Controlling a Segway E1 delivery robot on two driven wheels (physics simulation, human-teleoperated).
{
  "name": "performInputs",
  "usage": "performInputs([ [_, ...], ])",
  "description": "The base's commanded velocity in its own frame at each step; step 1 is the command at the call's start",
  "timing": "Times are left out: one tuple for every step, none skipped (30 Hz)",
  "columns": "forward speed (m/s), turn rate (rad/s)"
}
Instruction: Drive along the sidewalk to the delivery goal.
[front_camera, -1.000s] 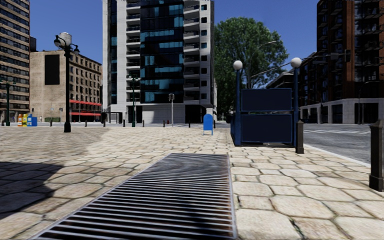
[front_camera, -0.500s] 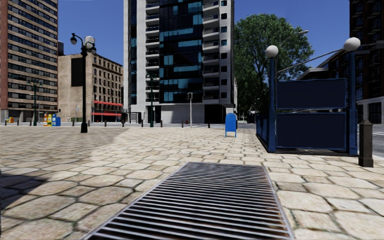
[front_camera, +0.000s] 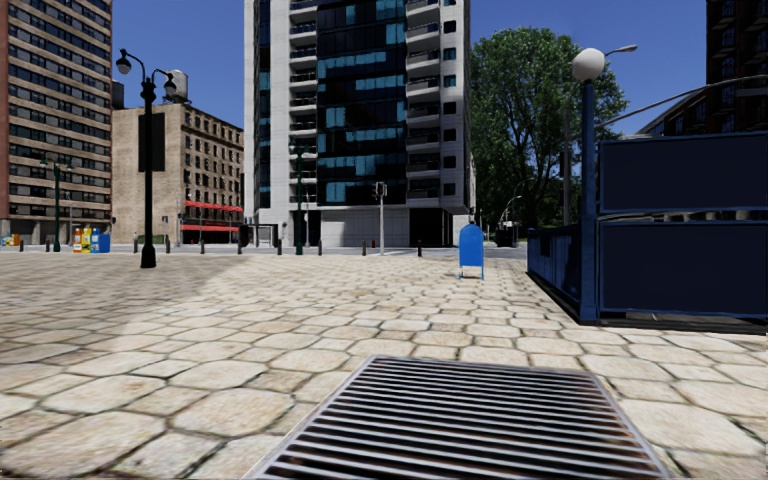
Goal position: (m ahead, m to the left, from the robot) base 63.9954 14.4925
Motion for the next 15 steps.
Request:
performInputs([
  [2.00,0.00],
  [2.00,0.00],
  [2.00,0.00],
  [2.00,0.00],
  [2.00,0.00],
  [2.00,0.00],
  [2.00,0.00],
  [2.00,0.00],
  [2.00,0.00],
  [2.00,0.00],
  [2.00,0.00],
  [2.00,0.00],
  [2.00,0.00],
  [2.00,0.00],
  [2.00,0.00],
])
